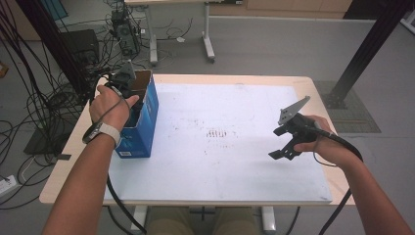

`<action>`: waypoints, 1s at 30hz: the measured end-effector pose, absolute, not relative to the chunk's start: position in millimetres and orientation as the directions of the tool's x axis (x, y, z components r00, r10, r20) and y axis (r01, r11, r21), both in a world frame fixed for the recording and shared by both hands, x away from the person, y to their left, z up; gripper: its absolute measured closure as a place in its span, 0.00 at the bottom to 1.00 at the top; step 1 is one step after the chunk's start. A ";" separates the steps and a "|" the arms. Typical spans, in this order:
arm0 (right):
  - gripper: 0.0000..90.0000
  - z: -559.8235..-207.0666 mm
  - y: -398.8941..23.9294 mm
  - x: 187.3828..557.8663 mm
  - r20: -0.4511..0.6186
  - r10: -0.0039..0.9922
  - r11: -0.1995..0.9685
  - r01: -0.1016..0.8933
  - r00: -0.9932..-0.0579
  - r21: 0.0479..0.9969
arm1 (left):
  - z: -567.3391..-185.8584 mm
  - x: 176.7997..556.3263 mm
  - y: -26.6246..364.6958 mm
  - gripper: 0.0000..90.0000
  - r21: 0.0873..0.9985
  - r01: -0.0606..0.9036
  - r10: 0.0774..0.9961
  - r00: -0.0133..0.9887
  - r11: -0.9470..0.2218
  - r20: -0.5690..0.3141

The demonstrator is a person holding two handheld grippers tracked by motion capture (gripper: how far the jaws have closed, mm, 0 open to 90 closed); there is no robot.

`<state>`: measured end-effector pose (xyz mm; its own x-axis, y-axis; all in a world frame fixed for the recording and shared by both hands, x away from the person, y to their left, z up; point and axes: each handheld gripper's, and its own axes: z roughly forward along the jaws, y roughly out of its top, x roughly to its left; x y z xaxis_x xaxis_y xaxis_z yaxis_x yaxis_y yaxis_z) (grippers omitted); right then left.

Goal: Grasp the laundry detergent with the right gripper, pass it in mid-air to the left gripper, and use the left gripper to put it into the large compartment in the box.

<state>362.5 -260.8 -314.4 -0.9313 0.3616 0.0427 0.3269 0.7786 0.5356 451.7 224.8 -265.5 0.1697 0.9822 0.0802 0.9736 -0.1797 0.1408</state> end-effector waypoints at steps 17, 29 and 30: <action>0.12 -313.8 -258.7 360.9 0.035 0.357 0.785 0.320 -0.934 0.530 | -252.0 447.6 225.0 0.20 0.175 0.962 0.977 0.196 -0.208 0.087; 0.12 -311.5 -255.3 359.4 0.031 0.356 0.789 0.318 -0.934 0.526 | -228.8 441.2 220.2 0.08 0.197 0.956 0.975 0.204 -0.219 0.093; 0.12 -311.1 -255.1 359.3 0.030 0.356 0.788 0.318 -0.934 0.527 | -226.2 440.5 219.2 0.08 0.200 0.955 0.975 0.207 -0.220 0.087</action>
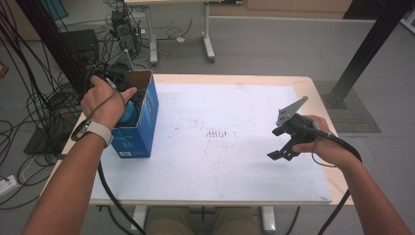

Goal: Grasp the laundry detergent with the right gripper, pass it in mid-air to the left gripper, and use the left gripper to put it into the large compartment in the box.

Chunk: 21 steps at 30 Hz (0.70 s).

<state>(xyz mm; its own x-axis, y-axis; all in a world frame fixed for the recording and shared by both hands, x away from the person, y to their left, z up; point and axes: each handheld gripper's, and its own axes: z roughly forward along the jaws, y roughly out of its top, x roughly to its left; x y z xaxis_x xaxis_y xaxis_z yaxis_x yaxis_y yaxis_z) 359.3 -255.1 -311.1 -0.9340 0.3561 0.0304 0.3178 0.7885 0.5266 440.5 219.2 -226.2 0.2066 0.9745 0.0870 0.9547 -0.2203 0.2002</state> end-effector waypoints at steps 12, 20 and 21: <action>0.12 -305.4 -258.2 356.8 0.022 0.368 0.788 0.324 -0.929 0.524 | -192.2 431.2 206.4 0.08 0.266 0.915 0.953 0.296 -0.303 0.066; 0.12 -303.1 -260.7 354.4 0.021 0.376 0.786 0.331 -0.926 0.522 | -177.0 424.3 184.8 0.08 0.301 0.865 0.913 0.401 -0.403 0.069; 0.12 -303.0 -260.8 354.3 0.021 0.376 0.786 0.331 -0.926 0.522 | -175.1 423.5 180.9 0.08 0.303 0.855 0.904 0.421 -0.422 0.071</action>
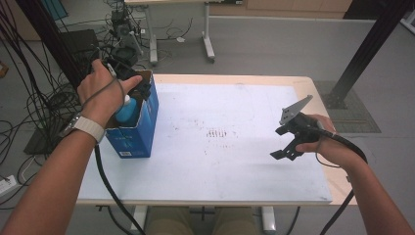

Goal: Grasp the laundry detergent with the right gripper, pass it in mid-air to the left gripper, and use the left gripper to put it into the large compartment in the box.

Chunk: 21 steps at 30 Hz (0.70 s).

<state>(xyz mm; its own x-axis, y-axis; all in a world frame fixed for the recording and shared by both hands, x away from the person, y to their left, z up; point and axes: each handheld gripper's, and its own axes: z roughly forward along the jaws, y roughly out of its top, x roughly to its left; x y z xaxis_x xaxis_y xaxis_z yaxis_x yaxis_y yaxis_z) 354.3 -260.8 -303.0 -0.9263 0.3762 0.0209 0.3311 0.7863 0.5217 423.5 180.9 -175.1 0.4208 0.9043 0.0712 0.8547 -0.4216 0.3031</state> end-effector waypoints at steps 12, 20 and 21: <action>0.12 -301.5 -263.3 352.7 0.024 0.385 0.783 0.341 -0.923 0.520 | -162.0 416.3 129.3 0.09 0.302 0.718 0.771 0.627 -0.627 0.108; 0.12 -301.4 -266.4 351.7 0.026 0.394 0.781 0.350 -0.919 0.517 | -166.1 421.8 105.6 0.09 0.263 0.639 0.682 0.722 -0.723 0.122; 0.12 -301.7 -267.2 351.7 0.027 0.395 0.780 0.351 -0.918 0.517 | -166.7 422.8 104.1 0.09 0.259 0.629 0.671 0.732 -0.733 0.122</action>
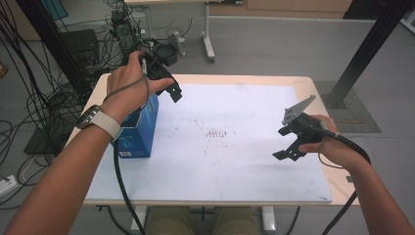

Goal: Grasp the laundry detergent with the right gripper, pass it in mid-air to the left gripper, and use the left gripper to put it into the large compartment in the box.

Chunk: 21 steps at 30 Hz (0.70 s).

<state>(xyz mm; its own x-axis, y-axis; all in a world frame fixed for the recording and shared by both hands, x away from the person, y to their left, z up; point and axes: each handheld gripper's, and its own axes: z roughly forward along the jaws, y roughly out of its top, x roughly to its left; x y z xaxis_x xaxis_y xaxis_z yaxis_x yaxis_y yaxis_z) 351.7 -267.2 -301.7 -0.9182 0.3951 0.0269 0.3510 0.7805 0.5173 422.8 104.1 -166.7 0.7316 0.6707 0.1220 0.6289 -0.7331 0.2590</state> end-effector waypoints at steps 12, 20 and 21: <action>0.12 -303.4 -270.1 352.7 0.038 0.403 0.775 0.363 -0.914 0.517 | -178.2 433.8 83.5 0.09 0.233 0.530 0.562 0.820 -0.816 0.104; 0.12 -303.9 -270.1 353.9 0.045 0.405 0.774 0.369 -0.913 0.514 | -181.9 439.1 67.5 0.09 0.216 0.457 0.484 0.870 -0.863 0.094; 0.12 -304.0 -270.5 354.5 0.044 0.407 0.774 0.369 -0.913 0.515 | -182.5 439.9 65.5 0.09 0.211 0.443 0.469 0.879 -0.871 0.090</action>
